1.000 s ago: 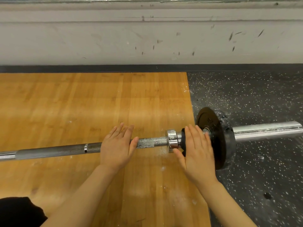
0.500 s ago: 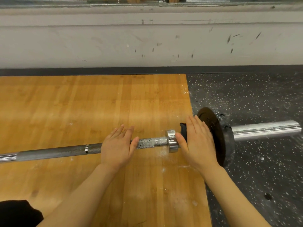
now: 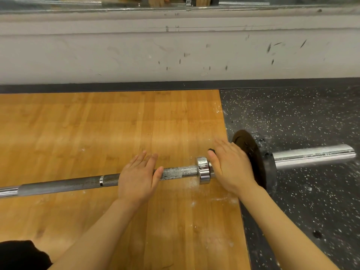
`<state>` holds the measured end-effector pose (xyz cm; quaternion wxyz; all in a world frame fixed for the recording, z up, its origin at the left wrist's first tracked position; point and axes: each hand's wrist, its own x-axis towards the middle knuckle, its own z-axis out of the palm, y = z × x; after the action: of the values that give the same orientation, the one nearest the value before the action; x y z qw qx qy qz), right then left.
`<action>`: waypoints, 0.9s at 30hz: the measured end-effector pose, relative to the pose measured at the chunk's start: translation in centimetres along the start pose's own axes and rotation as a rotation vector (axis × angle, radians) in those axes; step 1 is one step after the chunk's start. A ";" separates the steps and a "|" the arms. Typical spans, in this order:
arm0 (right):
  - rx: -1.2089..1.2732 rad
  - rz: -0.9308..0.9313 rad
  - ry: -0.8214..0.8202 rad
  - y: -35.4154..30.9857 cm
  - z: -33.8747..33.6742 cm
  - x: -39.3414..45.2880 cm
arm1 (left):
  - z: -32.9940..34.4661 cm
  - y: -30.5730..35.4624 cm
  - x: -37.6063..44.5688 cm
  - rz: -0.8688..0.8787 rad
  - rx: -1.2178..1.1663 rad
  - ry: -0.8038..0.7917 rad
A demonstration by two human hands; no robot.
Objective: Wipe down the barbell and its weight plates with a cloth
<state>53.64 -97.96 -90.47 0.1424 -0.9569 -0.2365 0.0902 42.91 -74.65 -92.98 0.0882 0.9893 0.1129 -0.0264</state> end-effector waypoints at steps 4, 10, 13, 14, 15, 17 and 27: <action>0.054 -0.047 0.028 0.5 0.4 -2.0 | -0.1 0.1 -0.1 0.000 -0.007 -0.005; 0.022 -0.084 0.088 0.8 1.2 -3.8 | 0.0 -0.1 -0.1 0.015 -0.010 -0.021; -0.042 -0.040 0.151 0.3 1.2 -2.6 | 0.1 -0.2 -0.1 0.031 0.000 0.003; -0.063 -0.014 0.165 0.0 1.1 -1.9 | 0.0 -0.2 -0.1 0.036 0.000 0.005; -0.085 0.005 0.178 -0.3 1.0 -1.1 | 0.0 -0.2 0.0 0.037 0.000 0.008; -0.104 0.019 0.206 -0.9 0.9 -0.2 | 0.0 -0.1 0.1 0.031 0.002 0.018; 0.013 -0.087 0.453 0.2 5.0 -5.0 | 0.0 -0.2 0.3 0.045 0.011 0.037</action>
<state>48.19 -99.39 -94.71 0.2019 -0.9407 -0.2389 -0.1315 43.18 -74.37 -93.08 0.0813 0.9924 0.0921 -0.0068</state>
